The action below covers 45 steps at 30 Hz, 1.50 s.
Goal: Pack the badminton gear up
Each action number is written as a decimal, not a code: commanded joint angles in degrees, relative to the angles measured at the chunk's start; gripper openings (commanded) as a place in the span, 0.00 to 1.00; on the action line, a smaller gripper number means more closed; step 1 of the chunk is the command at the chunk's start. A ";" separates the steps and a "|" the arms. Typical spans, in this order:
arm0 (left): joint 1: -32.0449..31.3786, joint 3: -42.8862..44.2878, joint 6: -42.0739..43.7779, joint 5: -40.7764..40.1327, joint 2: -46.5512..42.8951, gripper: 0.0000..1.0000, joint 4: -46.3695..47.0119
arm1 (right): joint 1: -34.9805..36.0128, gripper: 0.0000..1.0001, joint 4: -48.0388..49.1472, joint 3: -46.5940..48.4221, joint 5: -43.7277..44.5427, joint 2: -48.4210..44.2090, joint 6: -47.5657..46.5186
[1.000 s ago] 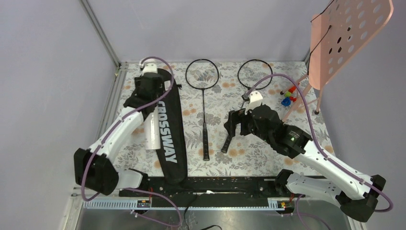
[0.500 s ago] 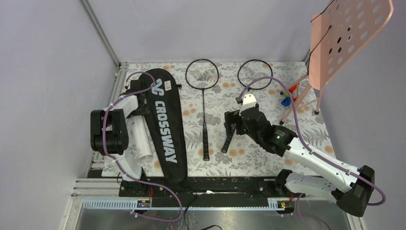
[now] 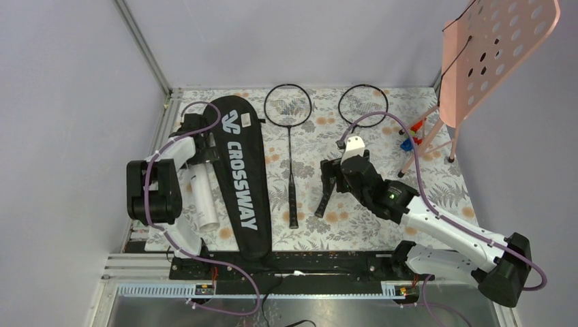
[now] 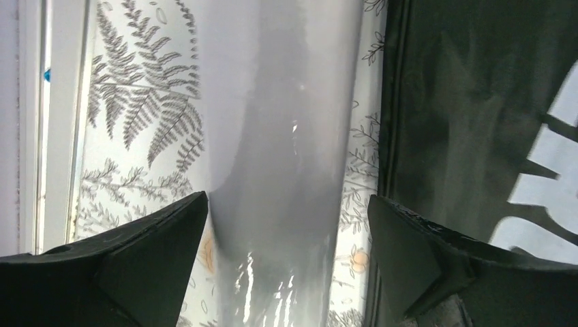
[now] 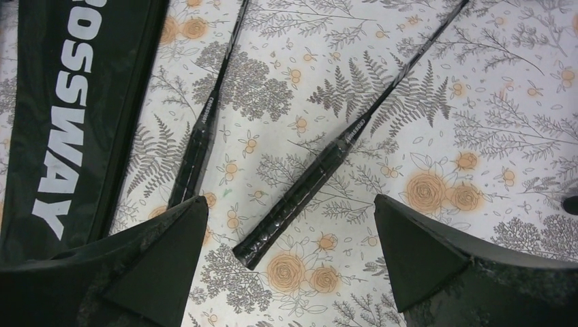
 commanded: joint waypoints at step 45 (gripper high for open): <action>-32.44 -1.00 -18.55 7.80 6.94 0.48 -5.27 | 0.25 1.00 16.33 -25.48 6.75 -18.44 9.93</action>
